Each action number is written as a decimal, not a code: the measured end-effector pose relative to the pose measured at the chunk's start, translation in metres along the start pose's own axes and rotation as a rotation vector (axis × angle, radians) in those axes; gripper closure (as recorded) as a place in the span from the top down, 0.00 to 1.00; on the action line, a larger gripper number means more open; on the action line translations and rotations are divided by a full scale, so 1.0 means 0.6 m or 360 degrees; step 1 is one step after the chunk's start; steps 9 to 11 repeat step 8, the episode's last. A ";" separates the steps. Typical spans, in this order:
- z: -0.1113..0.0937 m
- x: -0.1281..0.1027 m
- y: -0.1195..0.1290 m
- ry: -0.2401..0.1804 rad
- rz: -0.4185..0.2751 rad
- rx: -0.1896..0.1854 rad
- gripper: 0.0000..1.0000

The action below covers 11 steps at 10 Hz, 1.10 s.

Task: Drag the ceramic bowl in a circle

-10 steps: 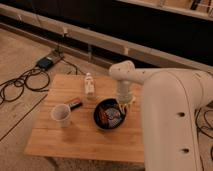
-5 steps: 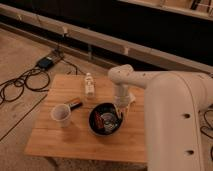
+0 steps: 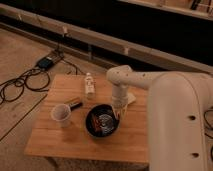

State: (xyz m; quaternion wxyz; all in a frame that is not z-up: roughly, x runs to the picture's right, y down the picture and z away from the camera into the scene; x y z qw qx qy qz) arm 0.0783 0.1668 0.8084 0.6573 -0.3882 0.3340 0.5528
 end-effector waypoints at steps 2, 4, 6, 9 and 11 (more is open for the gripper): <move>-0.012 0.013 0.009 -0.0018 -0.0020 -0.0002 0.80; -0.015 0.019 0.010 -0.0025 -0.0011 0.0002 0.80; -0.015 0.019 0.010 -0.0027 -0.0010 0.0002 0.80; -0.015 0.019 0.010 -0.0027 -0.0010 0.0002 0.80; -0.015 0.019 0.010 -0.0027 -0.0010 0.0002 0.80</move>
